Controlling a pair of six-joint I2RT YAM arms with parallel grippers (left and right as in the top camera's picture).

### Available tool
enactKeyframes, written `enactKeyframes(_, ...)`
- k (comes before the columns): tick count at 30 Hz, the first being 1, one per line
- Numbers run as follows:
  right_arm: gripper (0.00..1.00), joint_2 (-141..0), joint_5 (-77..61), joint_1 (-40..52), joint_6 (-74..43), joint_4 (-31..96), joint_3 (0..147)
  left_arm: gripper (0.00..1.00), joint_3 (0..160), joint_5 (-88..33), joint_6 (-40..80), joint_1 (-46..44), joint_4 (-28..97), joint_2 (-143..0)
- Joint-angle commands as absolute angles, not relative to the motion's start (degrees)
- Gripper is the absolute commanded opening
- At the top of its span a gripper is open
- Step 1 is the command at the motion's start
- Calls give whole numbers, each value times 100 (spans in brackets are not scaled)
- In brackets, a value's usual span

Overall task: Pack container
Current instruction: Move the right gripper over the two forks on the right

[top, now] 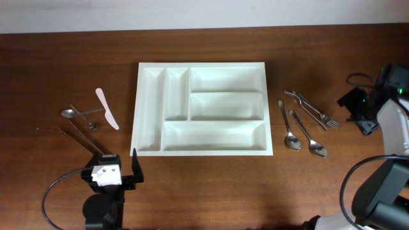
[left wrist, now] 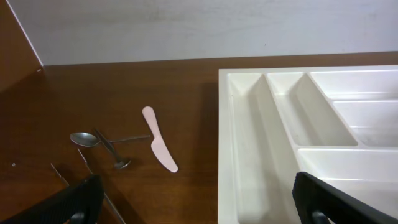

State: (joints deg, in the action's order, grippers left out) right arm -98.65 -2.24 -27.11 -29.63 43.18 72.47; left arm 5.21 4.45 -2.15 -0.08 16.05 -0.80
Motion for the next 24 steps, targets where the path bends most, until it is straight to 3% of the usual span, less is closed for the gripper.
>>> enactKeyframes(1, 81, -9918, -1278, -2934, -3046, 3765, 6539, 99, 491, 366, -305, 16, 1590, -30)
enactKeyframes(10, 78, -9918, -2536, -2978, -3188, 1951, 5520, 99, 491, 366, -305, 16, 1590, -30)
enactKeyframes(24, 76, -9915, -2650, -3809, -2534, 2143, 5428, 99, 491, 366, -305, 16, 1590, -30)
